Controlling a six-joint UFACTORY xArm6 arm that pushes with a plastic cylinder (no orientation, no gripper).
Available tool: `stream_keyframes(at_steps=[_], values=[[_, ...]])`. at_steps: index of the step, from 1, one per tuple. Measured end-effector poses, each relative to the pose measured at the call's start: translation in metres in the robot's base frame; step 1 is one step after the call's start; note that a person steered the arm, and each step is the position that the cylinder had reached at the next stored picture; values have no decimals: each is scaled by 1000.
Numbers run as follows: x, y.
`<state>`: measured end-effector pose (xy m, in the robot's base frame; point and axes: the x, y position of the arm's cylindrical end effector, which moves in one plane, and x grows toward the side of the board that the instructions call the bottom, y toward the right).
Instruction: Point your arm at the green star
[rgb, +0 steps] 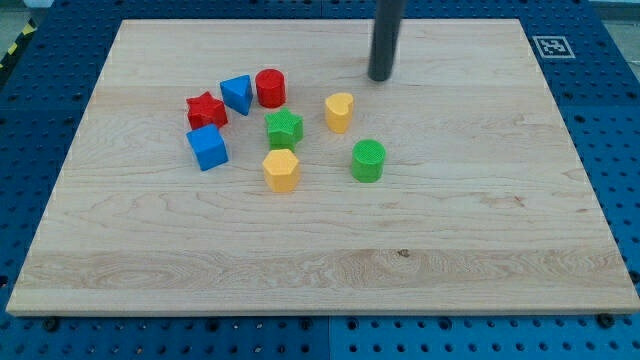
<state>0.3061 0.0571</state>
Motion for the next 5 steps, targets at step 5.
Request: stream_keyframes(at_steps=[5], values=[[88, -86]])
